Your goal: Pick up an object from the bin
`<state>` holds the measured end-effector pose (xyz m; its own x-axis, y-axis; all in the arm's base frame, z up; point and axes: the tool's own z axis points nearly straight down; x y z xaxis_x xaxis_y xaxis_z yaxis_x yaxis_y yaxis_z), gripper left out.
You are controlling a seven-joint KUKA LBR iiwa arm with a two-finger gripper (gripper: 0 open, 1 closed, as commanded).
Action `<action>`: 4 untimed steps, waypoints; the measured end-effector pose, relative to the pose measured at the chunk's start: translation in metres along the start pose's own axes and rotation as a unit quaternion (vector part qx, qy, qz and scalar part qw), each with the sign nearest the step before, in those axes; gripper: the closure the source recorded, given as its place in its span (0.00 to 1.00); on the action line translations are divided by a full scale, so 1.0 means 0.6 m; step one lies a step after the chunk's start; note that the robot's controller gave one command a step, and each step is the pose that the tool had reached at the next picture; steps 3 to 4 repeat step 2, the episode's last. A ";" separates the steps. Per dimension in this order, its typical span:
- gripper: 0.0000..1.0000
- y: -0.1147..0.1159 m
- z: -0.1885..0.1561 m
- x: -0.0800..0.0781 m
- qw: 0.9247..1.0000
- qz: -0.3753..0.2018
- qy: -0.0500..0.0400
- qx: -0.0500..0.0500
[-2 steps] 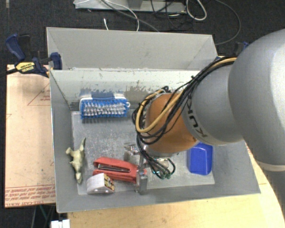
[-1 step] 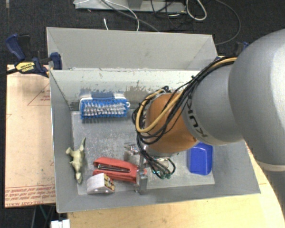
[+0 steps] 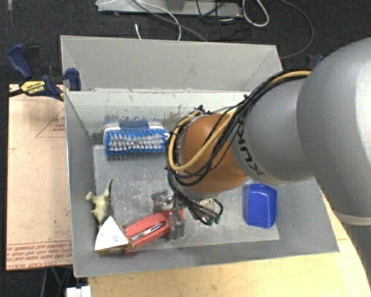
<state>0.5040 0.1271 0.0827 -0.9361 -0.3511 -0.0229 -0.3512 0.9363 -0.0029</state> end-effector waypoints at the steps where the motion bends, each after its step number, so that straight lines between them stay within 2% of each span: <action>1: 1.00 0.000 0.000 0.000 1.000 0.000 0.000 0.000; 2: 1.00 0.009 -0.192 -0.016 1.000 -0.001 0.003 0.000; 4: 1.00 0.009 -0.192 -0.016 1.000 -0.001 0.003 0.000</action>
Offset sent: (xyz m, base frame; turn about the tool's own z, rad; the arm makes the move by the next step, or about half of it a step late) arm 0.0102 0.0129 0.2008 -0.0045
